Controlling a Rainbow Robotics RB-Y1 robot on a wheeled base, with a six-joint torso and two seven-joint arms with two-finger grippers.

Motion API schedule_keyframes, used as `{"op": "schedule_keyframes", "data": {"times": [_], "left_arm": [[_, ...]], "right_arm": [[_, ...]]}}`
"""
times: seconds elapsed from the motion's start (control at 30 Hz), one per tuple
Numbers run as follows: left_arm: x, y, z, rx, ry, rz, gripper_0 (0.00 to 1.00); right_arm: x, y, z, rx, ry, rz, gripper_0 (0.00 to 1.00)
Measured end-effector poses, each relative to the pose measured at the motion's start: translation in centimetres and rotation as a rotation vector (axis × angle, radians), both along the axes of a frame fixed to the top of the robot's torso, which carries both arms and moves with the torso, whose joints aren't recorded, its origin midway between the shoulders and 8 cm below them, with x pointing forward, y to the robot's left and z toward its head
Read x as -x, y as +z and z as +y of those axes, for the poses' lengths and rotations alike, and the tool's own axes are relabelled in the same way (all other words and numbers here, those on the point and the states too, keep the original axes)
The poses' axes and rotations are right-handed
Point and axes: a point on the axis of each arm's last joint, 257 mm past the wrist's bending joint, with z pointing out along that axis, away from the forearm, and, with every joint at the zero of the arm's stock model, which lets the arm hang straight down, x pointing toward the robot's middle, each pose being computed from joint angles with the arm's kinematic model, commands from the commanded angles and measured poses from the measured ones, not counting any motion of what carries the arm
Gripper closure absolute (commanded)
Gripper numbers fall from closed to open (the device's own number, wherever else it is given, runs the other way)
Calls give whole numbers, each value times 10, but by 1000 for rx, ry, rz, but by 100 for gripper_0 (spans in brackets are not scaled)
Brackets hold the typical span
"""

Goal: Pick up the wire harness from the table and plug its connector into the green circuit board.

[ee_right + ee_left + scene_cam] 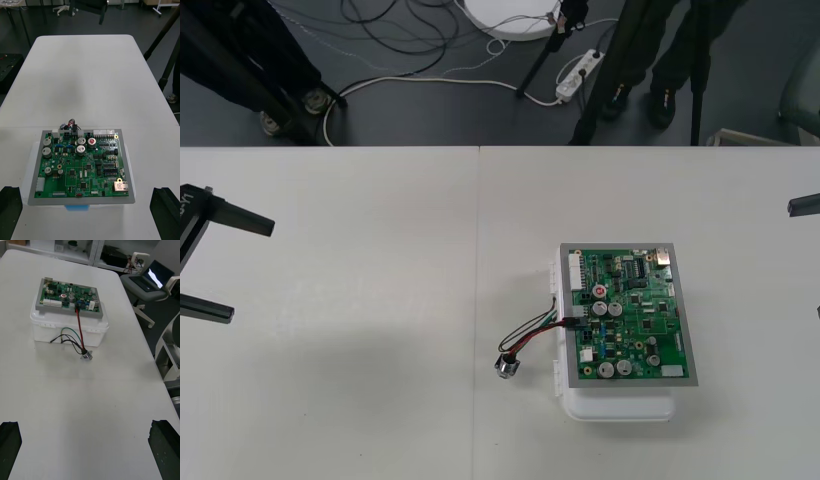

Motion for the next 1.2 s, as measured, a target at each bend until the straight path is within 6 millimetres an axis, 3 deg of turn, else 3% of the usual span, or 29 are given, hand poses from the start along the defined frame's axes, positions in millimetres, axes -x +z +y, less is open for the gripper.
{"op": "schedule_keyframes", "data": {"times": [0.4, 0.73, 1.2], "left_arm": [[6, 0, 2, 23, 8, 28, 0], [13, -6, 11, 32, 38, 57, 0], [14, -7, 11, 32, 40, 60, 0]], "right_arm": [[8, 0, -11, 42, 16, 8, 0], [-5, -3, -32, 18, -57, 34, 0], [-8, -3, -39, 27, -75, 42, 0]]}}
